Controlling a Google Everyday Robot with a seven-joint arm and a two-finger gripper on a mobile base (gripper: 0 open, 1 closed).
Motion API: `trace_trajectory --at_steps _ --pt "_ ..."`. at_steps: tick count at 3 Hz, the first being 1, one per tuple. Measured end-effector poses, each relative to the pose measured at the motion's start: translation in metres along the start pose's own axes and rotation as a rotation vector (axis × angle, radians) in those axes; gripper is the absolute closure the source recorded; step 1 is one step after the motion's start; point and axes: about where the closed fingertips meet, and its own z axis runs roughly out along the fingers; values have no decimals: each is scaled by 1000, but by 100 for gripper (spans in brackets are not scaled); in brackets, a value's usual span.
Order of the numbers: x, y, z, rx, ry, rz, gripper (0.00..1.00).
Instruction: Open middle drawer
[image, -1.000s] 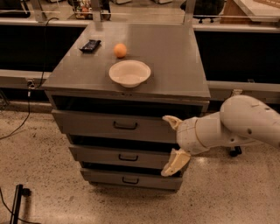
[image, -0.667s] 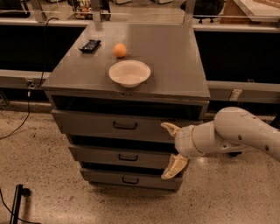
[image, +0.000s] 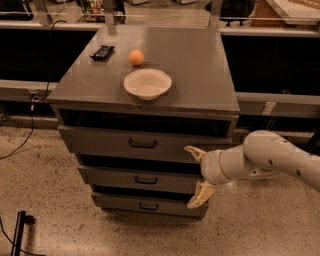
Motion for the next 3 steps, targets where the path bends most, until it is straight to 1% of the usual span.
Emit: trace_trajectory --at_steps 1,2,3 --pt "-1 9 17 -61 -21 -25 0" --pt "6 22 42 -110 -74 -54 0" --pt "21 36 68 -115 -127 -79 0"
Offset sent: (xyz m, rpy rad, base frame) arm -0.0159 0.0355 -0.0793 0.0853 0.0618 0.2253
